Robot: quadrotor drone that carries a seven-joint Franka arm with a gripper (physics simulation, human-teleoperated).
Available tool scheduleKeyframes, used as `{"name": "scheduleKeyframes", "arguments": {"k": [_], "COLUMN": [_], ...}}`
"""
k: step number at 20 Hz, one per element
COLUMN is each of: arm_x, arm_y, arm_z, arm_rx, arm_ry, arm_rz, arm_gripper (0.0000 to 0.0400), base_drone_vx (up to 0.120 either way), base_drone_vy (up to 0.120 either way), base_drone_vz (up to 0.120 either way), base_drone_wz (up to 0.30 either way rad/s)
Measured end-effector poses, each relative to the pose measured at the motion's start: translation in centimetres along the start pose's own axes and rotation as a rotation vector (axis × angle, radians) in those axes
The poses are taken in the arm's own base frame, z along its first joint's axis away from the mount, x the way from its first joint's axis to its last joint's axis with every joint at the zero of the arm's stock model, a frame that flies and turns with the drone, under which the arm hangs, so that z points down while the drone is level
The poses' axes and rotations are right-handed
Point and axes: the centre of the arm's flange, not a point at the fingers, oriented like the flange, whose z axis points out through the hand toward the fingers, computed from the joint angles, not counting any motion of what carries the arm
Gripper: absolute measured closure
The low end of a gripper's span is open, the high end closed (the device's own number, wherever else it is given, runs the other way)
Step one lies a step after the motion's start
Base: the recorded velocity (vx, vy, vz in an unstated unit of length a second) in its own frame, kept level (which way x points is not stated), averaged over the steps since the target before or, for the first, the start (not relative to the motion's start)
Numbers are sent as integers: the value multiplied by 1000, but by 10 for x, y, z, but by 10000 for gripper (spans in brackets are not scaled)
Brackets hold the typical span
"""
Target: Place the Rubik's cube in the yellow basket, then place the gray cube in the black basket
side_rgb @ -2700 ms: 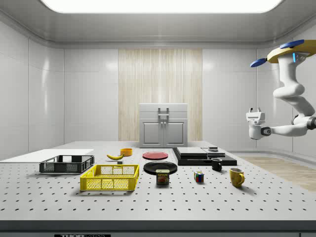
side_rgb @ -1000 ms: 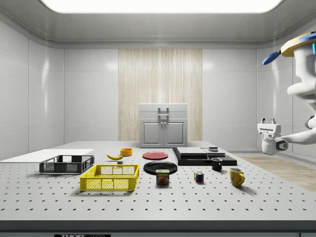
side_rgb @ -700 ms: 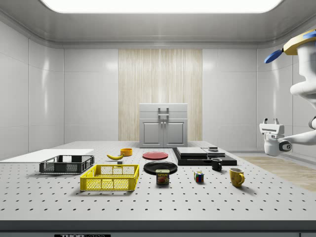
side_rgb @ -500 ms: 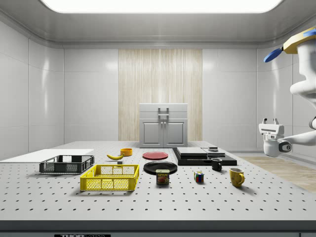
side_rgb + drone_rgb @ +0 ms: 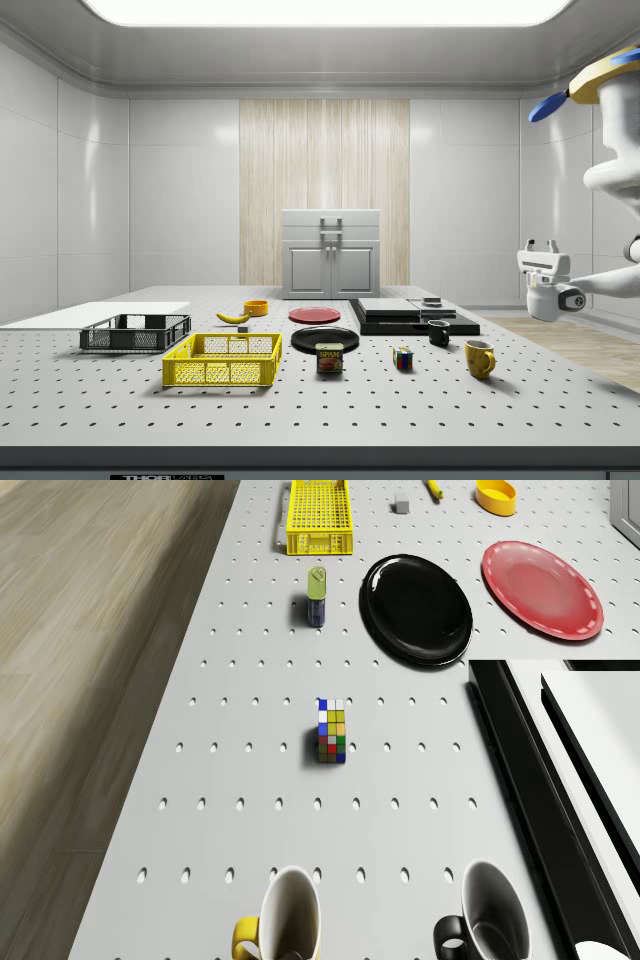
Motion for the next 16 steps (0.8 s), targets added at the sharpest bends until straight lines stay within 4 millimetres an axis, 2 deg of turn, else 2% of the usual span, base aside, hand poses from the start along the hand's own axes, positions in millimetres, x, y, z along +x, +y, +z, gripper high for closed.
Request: {"name": "scheduleKeyframes", "arguments": {"k": [4, 11, 16], "arm_x": [-2, -13, -32], "arm_y": [-2, -12, -30], "arm_z": [0, 2, 11], "arm_rx": [-21, -123, -318], "arm_ry": [25, 134, 334], "arm_rz": [0, -3, -7], "arm_gripper": [0, 0, 0], "base_drone_vx": [120, 120, 120], "base_drone_vy": [100, 0, 0], "base_drone_vz": [0, 0, 0], "base_drone_wz": [0, 0, 0]}}
